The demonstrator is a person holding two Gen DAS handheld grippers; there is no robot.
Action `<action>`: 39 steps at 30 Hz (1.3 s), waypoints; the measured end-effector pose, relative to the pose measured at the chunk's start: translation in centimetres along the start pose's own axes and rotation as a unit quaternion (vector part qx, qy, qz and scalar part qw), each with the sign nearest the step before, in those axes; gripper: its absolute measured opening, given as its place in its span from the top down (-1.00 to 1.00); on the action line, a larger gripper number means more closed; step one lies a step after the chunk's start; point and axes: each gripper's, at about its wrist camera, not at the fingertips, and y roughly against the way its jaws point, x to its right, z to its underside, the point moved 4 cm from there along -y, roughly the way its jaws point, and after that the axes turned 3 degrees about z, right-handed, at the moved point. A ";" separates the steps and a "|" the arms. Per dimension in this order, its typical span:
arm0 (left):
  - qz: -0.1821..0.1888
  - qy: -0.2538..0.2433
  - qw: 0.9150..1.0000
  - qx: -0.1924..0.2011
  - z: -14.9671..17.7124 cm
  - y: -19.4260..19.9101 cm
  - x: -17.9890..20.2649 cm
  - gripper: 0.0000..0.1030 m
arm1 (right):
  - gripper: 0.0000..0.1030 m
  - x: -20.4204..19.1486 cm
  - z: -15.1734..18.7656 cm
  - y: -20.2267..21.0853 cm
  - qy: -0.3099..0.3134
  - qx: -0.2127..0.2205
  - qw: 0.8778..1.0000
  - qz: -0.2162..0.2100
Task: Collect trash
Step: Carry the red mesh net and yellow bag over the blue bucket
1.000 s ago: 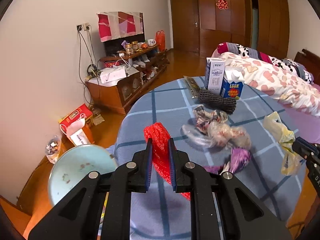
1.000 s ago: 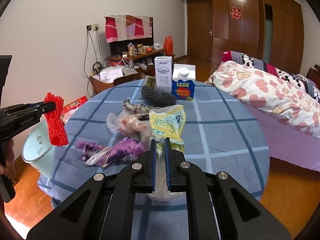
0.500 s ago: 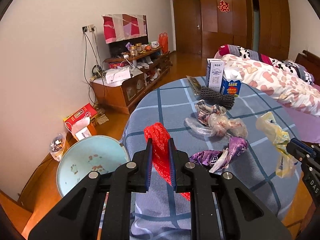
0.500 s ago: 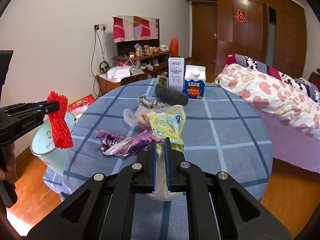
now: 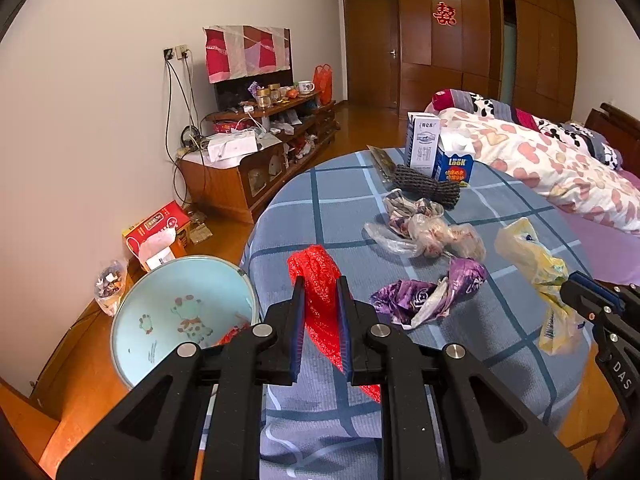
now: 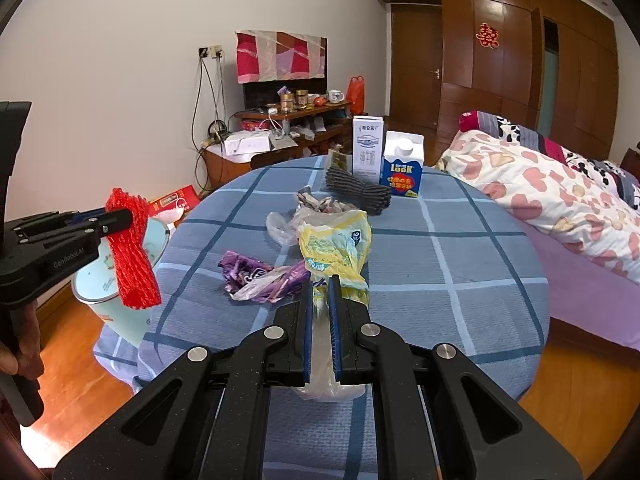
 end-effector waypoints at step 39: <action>-0.074 0.086 0.993 0.018 1.1 2.8 -11.5 0.72 | 0.83 -11.0 -2.1 -2.2 0.080 0.005 0.993 -0.092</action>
